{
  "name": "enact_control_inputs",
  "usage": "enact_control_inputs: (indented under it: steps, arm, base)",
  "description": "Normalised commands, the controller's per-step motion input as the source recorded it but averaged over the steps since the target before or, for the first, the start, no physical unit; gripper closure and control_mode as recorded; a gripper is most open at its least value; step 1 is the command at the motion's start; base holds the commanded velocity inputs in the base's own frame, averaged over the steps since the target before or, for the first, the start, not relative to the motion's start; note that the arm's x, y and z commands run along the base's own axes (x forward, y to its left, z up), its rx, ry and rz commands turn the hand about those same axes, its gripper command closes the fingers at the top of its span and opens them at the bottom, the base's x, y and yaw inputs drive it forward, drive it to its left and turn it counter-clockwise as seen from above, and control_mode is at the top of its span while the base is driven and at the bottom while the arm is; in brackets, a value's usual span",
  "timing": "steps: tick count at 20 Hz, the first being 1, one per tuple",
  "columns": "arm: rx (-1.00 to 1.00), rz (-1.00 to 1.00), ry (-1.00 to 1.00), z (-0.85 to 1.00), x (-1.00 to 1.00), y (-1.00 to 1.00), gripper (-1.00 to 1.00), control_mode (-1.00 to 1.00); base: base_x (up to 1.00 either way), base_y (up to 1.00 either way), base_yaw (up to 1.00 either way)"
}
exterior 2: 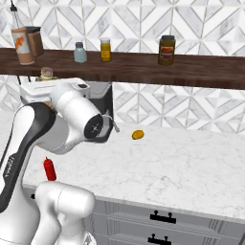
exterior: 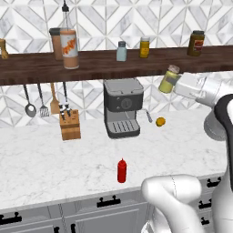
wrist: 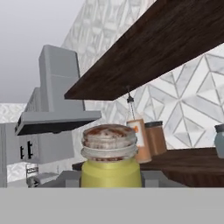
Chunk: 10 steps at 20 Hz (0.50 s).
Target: Put the shaker and condiment bottle from the counter next to their counterparts in the cabinet.
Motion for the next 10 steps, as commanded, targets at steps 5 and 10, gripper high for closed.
enact_control_inputs:
  steps: [5,10]
  arm:
    - [-0.17,0.12,0.00,0.04,0.14,0.19,1.00,-1.00]
    - [-0.08,0.00,0.03,0.63,0.38,0.00,1.00,-1.00]
  base:
    - [0.00,0.00,0.00]
    - [0.00,0.00,0.00]
